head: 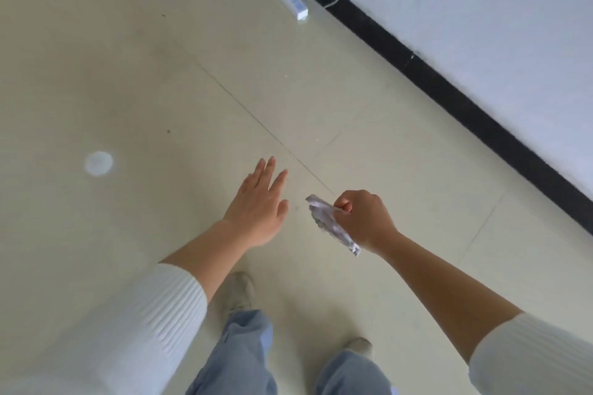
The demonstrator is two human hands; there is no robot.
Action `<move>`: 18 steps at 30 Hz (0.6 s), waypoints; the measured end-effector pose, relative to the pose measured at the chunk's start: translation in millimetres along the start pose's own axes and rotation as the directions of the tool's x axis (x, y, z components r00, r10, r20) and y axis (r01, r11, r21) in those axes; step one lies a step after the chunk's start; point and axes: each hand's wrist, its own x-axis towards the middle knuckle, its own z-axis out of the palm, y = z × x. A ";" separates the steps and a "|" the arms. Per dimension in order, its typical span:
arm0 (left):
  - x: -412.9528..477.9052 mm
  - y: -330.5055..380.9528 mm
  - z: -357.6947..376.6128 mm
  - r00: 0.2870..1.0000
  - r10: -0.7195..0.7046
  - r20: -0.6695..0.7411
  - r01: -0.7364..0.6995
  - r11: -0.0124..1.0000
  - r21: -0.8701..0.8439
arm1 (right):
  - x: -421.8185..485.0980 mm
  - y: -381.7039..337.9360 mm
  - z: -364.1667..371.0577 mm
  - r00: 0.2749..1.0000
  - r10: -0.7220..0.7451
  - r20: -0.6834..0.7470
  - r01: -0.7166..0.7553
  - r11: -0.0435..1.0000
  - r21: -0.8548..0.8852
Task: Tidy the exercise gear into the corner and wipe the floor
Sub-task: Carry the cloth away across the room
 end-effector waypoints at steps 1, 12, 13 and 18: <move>-15.4 -5.7 -37.0 0.999 -0.037 -0.038 0.036 0.999 -0.027 | -7.6 -37.6 -21.1 0.999 -0.044 0.009 0.044 0.999 -0.013; -178.4 -139.8 -352.6 0.881 -0.363 -0.303 0.325 0.930 -0.170 | -69.6 -442.7 -140.7 0.907 -0.407 0.110 0.409 0.912 -0.001; -186.9 -156.2 -376.7 0.863 -0.393 -0.317 0.353 0.919 -0.177 | -68.8 -474.5 -145.0 0.891 -0.441 0.108 0.445 0.895 -0.016; -210.5 -237.8 -491.5 0.755 -0.510 -0.413 0.466 0.859 -0.209 | -64.3 -631.1 -174.9 0.790 -0.604 0.106 0.611 0.791 -0.039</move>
